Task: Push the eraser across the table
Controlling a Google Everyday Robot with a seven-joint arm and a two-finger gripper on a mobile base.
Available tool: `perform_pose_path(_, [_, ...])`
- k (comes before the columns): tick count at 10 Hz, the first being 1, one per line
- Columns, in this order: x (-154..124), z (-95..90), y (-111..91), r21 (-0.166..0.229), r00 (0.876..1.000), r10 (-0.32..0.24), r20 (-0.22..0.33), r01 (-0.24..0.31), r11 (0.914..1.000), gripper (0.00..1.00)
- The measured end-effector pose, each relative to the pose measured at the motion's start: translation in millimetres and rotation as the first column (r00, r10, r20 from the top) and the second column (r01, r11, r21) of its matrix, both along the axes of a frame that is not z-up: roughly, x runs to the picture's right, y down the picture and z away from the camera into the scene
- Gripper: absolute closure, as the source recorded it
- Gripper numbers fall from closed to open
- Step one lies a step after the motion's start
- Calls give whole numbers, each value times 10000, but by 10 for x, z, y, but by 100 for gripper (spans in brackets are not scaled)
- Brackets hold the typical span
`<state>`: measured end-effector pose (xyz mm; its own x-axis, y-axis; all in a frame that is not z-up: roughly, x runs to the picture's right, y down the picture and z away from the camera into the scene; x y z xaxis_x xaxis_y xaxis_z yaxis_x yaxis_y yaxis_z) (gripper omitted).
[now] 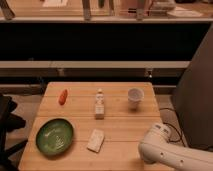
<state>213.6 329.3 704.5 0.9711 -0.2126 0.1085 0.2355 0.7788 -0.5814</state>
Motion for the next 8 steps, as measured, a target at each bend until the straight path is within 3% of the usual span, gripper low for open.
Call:
perform_pose_path(4, [445,151,-303,-59,9976,615,302,-613,9981,100])
perform_pose_path(8, [452,391,-352,-398,9973,570,467,-551,9977,100])
